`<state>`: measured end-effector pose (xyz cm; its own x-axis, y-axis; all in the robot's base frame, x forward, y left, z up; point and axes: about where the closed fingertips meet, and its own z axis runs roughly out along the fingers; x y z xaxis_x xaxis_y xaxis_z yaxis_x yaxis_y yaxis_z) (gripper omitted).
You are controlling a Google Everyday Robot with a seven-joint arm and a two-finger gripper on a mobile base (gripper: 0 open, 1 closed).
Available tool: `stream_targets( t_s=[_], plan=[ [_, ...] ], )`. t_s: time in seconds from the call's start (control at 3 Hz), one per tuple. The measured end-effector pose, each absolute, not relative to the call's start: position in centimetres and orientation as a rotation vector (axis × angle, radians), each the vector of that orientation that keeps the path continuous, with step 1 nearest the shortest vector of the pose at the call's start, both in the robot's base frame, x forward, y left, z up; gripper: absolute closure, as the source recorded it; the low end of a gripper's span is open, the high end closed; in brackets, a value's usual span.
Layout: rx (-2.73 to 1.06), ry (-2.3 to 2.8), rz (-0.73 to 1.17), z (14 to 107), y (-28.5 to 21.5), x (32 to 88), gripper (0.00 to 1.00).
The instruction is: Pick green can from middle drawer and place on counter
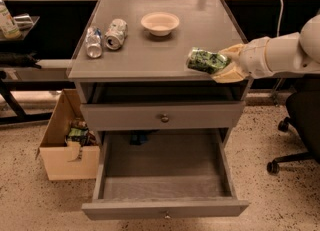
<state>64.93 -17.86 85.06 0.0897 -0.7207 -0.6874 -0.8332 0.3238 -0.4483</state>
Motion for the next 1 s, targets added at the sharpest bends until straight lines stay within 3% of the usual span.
stream_targets(
  t_s=[1.0],
  plan=[
    [-1.245, 1.743, 0.151, 85.5, -18.4, 71.3, 1.00]
  ],
)
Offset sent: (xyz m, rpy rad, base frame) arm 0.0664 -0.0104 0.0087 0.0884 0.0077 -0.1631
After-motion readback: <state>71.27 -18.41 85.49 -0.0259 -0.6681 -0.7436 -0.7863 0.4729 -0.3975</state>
